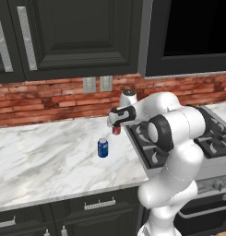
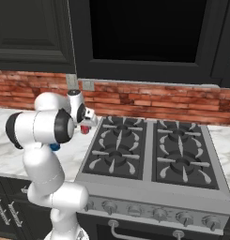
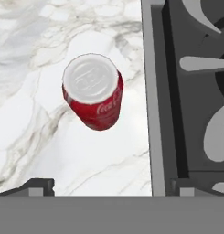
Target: Four empty soda cans are scattered around the kitchen. Gather all the cans and cluster them next to the stove for recycling.
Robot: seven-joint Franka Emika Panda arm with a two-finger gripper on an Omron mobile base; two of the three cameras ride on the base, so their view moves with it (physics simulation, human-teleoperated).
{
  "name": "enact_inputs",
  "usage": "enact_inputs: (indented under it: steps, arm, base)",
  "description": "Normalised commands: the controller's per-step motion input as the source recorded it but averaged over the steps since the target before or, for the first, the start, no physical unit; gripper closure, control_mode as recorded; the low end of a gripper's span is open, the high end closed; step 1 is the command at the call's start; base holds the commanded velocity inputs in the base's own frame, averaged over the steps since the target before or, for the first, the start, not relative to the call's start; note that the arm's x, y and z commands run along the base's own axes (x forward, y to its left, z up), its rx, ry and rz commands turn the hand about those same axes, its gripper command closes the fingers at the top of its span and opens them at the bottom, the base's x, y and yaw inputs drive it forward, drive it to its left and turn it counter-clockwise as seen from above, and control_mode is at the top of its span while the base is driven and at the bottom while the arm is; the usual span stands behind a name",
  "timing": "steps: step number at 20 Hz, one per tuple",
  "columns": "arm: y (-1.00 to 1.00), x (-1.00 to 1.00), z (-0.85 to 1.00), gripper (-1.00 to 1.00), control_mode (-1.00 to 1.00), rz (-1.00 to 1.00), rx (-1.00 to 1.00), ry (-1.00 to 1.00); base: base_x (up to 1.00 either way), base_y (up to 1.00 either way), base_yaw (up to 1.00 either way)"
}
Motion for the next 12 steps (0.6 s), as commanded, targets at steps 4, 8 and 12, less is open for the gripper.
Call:
enact_inputs:
  steps: [4,8,12]
  arm:
    - [-0.08,-0.2,0.01,-1.0,-1.0,-0.04,0.0,0.0]
    - [0.0,-0.33,0.1,-1.0,-1.0,-0.03,0.0,0.01]
    - [0.0,-0.44,0.15,-1.0,-1.0,0.0,0.0,0.11]
  base:
    - [0.0,0.0,0.0]
    - [0.0,0.0,0.0]
    - [0.0,0.0,0.0]
